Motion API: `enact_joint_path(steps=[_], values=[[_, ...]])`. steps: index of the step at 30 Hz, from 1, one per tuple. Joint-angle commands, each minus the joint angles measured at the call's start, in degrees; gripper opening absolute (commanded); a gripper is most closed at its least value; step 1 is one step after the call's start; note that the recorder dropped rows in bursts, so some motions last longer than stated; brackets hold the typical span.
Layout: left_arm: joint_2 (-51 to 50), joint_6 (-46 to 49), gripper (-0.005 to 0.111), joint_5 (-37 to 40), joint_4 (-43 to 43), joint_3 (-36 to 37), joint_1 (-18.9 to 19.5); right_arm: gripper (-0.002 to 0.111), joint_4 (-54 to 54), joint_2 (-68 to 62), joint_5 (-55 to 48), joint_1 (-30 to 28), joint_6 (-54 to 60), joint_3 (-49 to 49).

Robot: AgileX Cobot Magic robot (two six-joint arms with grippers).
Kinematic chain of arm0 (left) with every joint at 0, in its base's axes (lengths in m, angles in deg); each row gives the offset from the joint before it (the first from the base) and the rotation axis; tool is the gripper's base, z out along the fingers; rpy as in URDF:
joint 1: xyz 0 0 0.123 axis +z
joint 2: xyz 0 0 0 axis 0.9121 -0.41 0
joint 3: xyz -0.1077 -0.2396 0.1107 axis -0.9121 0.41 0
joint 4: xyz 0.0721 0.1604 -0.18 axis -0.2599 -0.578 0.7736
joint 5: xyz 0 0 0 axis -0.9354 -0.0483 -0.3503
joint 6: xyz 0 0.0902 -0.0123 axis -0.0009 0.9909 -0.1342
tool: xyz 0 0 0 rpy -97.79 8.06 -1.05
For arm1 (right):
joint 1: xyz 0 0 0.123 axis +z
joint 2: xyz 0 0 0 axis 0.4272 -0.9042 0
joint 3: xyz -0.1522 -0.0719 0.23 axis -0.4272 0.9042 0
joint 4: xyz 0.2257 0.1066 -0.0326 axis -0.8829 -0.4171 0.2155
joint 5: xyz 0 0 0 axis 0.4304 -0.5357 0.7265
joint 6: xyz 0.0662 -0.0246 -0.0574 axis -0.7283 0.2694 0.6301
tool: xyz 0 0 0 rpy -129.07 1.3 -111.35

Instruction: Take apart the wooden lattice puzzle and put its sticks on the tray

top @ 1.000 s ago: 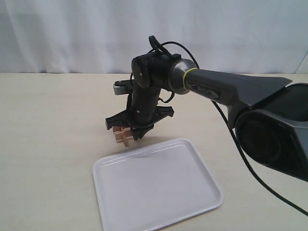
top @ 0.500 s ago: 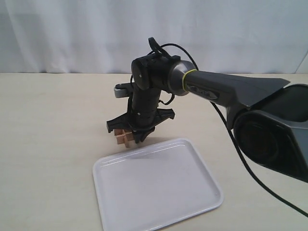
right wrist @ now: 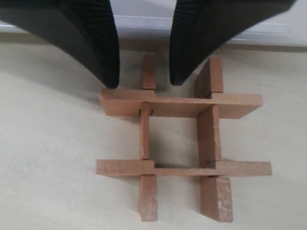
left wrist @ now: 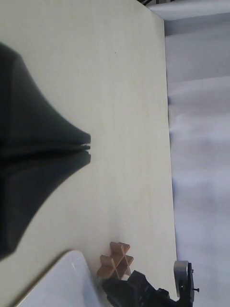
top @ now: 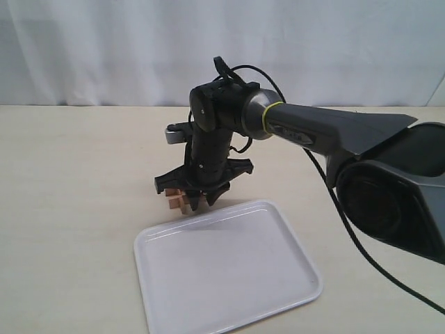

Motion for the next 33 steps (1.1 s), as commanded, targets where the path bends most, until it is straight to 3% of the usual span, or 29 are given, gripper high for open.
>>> enact_joint_path(steps=[1,16,33], values=[[0.0,-0.2,0.000,-0.8,0.0,0.1,-0.3,0.038,0.6,3.3,-1.7,-0.3,-0.1,-0.6],[0.0,-0.2,0.000,-0.8,0.0,0.1,-0.3,0.038,3.4,5.5,-2.4,-3.8,3.9,-0.6],[0.0,-0.2,0.000,-0.9,0.0,0.1,-0.3,0.038,1.0,5.4,-3.5,-4.4,76.7,-0.6]])
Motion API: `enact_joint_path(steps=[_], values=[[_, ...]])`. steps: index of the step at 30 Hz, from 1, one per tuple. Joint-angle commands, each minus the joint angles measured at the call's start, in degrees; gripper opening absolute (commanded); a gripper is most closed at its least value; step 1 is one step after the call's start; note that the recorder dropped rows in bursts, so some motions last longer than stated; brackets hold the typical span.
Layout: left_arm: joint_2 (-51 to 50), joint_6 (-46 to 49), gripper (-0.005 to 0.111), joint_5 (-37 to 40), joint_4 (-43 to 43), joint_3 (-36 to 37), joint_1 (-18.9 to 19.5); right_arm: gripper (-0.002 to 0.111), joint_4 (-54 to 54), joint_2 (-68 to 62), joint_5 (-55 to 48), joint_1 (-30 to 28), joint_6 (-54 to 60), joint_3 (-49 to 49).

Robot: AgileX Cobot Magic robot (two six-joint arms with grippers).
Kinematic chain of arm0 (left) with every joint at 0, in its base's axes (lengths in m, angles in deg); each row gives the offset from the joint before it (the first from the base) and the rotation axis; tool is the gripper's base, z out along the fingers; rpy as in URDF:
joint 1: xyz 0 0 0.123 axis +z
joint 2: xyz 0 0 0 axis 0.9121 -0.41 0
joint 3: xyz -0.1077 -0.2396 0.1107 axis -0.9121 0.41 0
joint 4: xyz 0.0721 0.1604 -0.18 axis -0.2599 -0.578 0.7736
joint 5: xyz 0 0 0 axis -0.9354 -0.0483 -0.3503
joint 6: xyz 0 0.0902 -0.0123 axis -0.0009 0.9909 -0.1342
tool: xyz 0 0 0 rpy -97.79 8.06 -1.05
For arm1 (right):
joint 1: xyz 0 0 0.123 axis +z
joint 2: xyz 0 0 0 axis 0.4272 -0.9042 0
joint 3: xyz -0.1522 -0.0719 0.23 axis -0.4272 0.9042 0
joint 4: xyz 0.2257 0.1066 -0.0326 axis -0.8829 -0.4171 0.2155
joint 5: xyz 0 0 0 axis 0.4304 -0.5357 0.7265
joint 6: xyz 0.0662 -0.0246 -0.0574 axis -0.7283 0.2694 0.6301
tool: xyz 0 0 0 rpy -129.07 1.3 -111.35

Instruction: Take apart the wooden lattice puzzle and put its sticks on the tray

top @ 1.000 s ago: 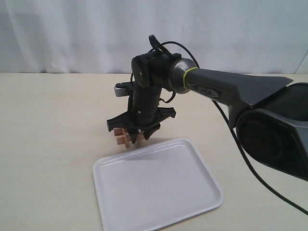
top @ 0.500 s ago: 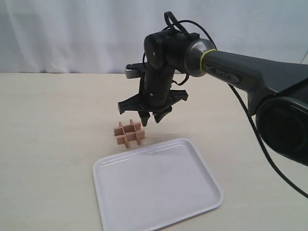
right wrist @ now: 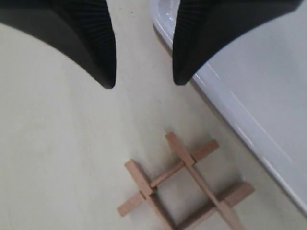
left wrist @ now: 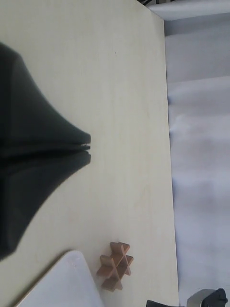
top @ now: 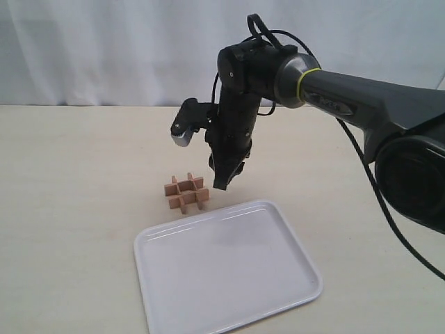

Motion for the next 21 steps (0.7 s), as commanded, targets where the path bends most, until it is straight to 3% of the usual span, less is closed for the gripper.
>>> enact_joint_path(steps=[1,5,11,21], values=[[0.0,-0.2,0.000,-0.9,0.0,0.1,-0.3,0.038,-1.6,-0.2,-0.1,-0.2,18.2,-0.1],[0.0,-0.2,0.000,-0.9,0.0,0.1,-0.3,0.038,-1.6,-2.0,1.1,-0.2,24.4,-0.1],[0.0,-0.2,0.000,-0.9,0.0,0.1,-0.3,0.038,-1.6,-3.5,6.4,-0.2,24.4,-0.1],[0.0,-0.2,0.000,-0.8,0.0,0.1,-0.3,0.038,-6.0,-3.8,4.7,-0.2,27.9,-0.1]])
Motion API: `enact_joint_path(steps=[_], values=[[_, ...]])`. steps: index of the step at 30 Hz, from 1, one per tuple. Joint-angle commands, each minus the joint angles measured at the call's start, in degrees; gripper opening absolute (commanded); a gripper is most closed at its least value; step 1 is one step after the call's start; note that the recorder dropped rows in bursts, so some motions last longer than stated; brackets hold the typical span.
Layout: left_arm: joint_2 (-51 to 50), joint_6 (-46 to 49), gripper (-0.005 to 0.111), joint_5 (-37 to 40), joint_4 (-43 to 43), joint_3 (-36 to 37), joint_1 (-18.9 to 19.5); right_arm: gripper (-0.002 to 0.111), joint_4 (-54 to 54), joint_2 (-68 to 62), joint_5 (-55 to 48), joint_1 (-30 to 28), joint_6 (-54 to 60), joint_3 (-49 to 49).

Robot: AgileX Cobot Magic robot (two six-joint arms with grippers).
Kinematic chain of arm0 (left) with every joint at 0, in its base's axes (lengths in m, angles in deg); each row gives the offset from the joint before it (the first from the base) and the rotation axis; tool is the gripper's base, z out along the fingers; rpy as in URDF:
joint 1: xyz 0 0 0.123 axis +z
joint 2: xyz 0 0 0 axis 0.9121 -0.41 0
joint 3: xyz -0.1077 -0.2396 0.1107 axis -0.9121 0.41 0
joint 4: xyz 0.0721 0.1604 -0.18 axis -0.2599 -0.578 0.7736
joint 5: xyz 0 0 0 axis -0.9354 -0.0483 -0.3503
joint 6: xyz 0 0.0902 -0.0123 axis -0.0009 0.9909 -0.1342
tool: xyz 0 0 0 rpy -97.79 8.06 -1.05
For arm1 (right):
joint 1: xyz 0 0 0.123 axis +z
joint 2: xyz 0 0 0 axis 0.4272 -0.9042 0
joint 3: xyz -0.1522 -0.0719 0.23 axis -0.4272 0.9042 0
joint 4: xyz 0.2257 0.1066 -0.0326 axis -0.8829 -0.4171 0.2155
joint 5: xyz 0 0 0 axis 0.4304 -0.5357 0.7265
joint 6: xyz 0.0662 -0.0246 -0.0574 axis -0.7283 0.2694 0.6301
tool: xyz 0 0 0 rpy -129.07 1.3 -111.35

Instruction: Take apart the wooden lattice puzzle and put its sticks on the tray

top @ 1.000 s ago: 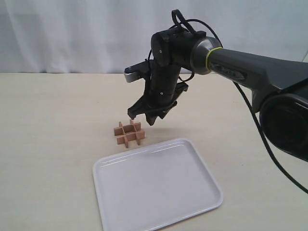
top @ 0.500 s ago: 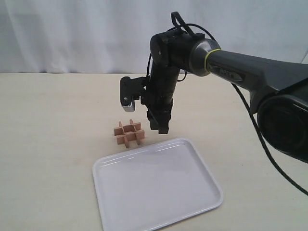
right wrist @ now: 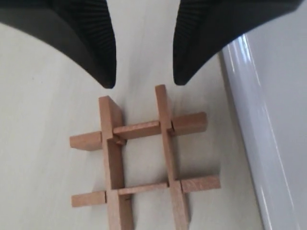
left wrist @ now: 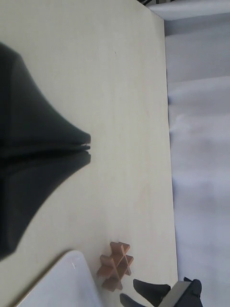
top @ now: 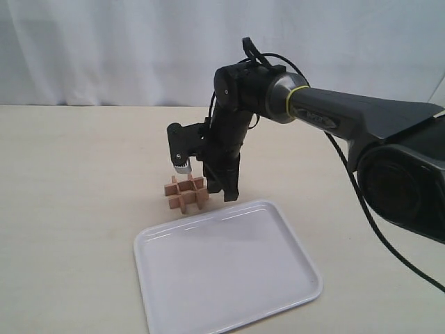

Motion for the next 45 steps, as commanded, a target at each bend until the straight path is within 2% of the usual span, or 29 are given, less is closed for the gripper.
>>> enact_joint_path(steps=[1,23,32,42,45], values=[[0.0,-0.2,0.000,-0.8,0.0,0.1,-0.3,0.038,-1.1,-0.4,-1.6,-0.1,0.9,-0.1],[0.0,-0.2,0.000,-1.0,0.0,0.1,-0.3,0.038,-3.7,-2.0,-0.3,-0.1,1.9,-0.1],[0.0,-0.2,0.000,-1.0,0.0,0.1,-0.3,0.015,-3.7,-2.0,-0.4,-0.1,1.9,-0.1],[0.0,-0.2,0.000,-1.0,0.0,0.1,-0.3,0.013,-3.5,-2.0,-0.4,-0.1,2.5,-0.1],[0.0,-0.2,0.000,-1.0,0.0,0.1,-0.3,0.008,-3.5,-2.0,-0.4,-0.1,2.6,-0.1]])
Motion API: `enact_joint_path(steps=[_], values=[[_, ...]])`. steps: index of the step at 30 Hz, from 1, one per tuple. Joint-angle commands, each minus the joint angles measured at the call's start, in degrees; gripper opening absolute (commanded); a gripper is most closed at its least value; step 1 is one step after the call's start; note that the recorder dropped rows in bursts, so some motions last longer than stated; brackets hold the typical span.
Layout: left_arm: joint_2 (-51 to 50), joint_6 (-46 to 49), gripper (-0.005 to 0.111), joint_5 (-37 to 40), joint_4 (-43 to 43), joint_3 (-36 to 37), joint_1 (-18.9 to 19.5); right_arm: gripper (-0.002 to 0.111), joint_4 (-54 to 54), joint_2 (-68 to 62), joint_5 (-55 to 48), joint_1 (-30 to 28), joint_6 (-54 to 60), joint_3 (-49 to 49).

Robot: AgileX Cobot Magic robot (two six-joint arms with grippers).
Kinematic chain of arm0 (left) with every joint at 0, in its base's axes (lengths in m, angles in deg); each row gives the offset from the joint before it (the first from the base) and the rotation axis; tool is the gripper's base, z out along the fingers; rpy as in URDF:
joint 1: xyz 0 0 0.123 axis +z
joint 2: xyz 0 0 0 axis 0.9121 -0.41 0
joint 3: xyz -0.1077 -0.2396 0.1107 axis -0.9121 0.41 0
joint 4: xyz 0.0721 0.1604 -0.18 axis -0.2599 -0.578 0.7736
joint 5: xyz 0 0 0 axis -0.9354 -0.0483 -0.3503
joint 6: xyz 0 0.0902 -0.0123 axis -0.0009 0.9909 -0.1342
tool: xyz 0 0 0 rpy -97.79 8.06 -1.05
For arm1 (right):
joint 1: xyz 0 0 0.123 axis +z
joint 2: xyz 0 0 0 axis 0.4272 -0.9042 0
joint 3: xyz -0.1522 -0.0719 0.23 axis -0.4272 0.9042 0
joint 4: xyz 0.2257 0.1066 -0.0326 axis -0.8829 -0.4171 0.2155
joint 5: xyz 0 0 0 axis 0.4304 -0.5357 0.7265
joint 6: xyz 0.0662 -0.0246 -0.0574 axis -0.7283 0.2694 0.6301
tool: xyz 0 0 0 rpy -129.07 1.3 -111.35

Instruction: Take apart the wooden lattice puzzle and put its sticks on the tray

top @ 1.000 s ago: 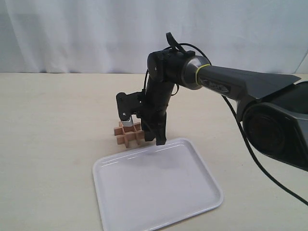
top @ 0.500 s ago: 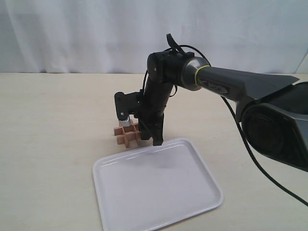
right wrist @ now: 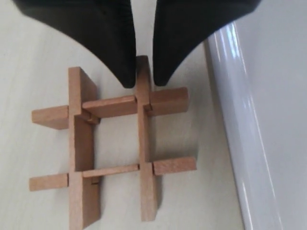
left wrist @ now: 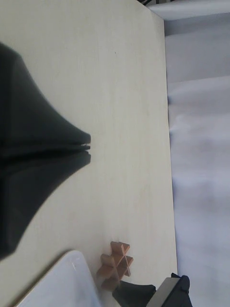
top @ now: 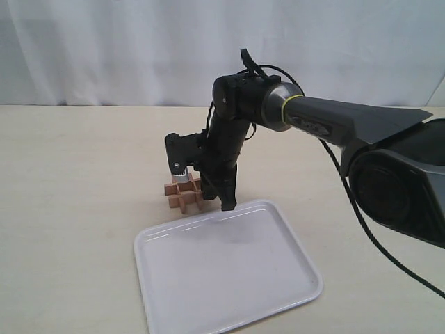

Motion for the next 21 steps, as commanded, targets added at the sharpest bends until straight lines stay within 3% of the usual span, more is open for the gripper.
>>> enact_joint_path(steps=[1,21], values=[[0.0,-0.2,0.000,-1.0,0.0,0.1,-0.3,0.004,-0.2,0.1,0.3,-0.1,1.2,-0.1],[0.0,-0.2,0.000,-0.9,0.0,0.1,-0.3,0.004,-0.2,3.8,-3.2,-0.1,0.6,-0.1]])
